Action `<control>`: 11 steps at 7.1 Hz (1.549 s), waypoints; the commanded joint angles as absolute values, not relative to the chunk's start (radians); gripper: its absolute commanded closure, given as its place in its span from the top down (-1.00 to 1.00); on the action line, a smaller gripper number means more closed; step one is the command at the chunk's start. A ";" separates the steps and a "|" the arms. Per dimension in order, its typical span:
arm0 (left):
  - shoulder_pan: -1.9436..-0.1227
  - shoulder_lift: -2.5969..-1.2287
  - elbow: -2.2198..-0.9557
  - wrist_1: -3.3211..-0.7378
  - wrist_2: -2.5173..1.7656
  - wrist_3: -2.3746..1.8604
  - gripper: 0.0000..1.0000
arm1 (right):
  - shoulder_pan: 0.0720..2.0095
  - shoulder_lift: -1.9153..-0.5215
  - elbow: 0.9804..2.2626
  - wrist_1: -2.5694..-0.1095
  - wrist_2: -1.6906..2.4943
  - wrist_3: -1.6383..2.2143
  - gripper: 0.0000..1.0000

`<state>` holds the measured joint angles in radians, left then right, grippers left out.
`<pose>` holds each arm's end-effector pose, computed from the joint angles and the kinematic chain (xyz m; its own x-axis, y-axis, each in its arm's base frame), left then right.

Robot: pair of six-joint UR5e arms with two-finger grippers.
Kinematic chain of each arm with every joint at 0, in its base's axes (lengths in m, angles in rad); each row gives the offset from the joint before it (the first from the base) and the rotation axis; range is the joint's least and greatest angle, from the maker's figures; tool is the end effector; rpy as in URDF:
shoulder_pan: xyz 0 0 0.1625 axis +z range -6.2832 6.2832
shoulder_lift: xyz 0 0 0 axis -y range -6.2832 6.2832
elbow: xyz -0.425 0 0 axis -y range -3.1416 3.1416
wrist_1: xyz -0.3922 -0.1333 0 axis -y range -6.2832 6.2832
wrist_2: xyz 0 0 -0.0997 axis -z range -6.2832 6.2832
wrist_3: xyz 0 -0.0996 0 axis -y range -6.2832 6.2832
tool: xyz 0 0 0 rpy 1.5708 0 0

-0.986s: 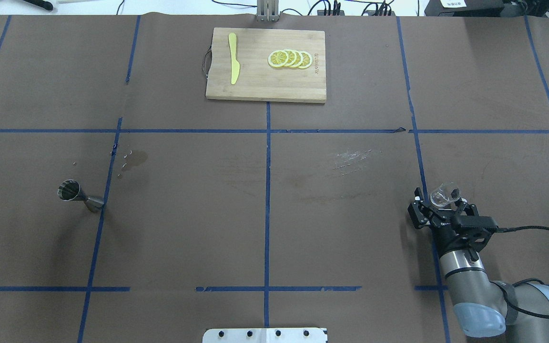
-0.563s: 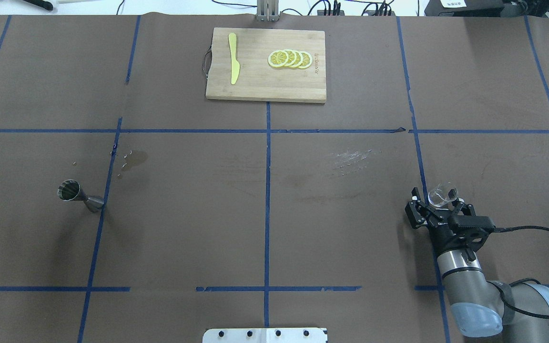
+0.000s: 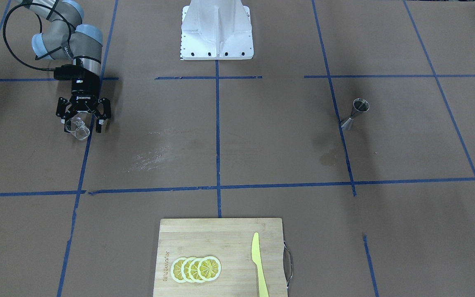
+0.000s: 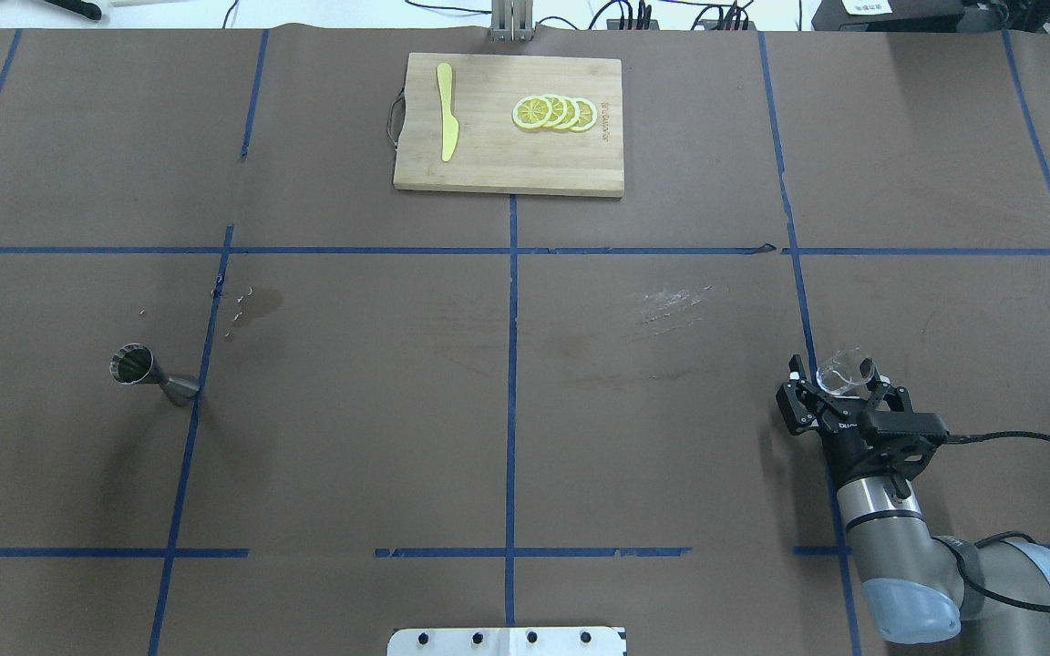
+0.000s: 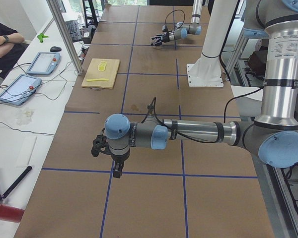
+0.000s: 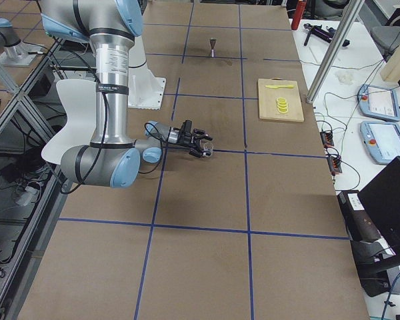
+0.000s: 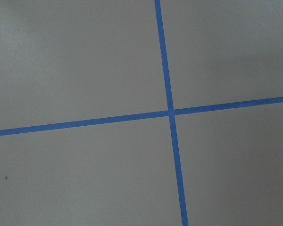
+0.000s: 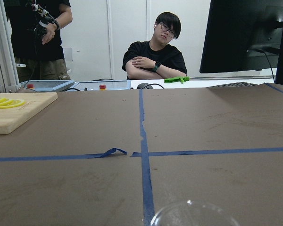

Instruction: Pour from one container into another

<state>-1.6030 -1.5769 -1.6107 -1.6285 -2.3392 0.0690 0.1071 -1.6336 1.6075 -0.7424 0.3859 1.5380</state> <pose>-0.0802 -0.4986 0.6304 0.7215 0.1172 -0.6825 -0.0178 0.9884 0.1509 -0.4349 -0.2736 0.5513 0.7137 0.0643 0.6975 -0.6795 0.3053 0.6672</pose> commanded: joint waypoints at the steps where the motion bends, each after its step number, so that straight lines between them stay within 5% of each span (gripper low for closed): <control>1: -1.603 -1.578 -1.611 -1.629 -2.339 0.069 1.00 | 0.110 -1.643 1.605 -0.744 0.382 1.536 1.00; 6: -1.603 -1.578 -1.611 -1.629 -2.341 0.069 1.00 | 0.115 -1.663 1.656 -0.742 0.361 1.479 1.00; 9: -1.603 -1.577 -1.611 -1.629 -2.341 0.069 1.00 | 0.142 -1.717 1.888 -0.746 0.450 1.349 1.00; 11: -1.603 -1.578 -1.611 -1.629 -2.342 0.069 1.00 | 0.297 -1.717 1.924 -0.746 0.666 1.223 1.00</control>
<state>-1.6030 -1.5773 -1.6107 -1.6291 -2.3412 0.0690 0.2062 -1.7154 1.8986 -0.7453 0.5357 1.2925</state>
